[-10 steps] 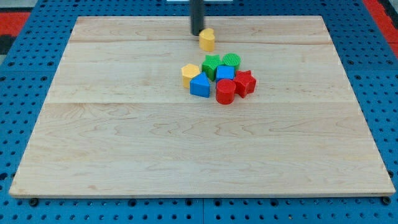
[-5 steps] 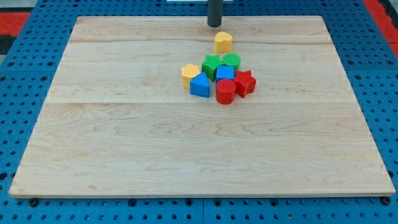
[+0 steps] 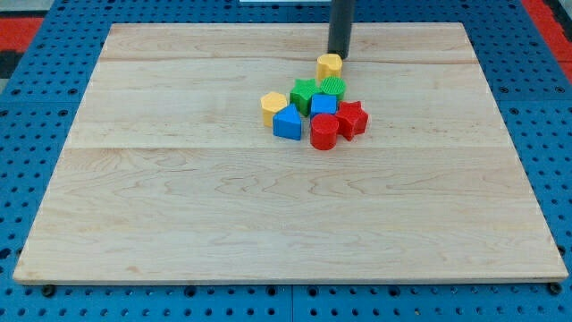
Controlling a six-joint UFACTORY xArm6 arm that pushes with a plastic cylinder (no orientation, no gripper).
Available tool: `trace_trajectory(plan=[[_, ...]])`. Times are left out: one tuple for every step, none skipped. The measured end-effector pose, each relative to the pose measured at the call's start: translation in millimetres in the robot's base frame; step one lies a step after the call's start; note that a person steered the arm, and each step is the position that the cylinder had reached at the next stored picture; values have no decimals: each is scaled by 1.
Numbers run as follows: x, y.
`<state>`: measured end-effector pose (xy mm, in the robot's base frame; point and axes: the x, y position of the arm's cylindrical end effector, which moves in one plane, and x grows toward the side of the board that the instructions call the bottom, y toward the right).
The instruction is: Push the yellow heart to the top right side of the blue cube
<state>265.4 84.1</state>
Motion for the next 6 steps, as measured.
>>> trace_trajectory(plan=[[-2,-2],[-20,-44],[-18,-61],[-8,-47],[16,-33],[16,-15]])
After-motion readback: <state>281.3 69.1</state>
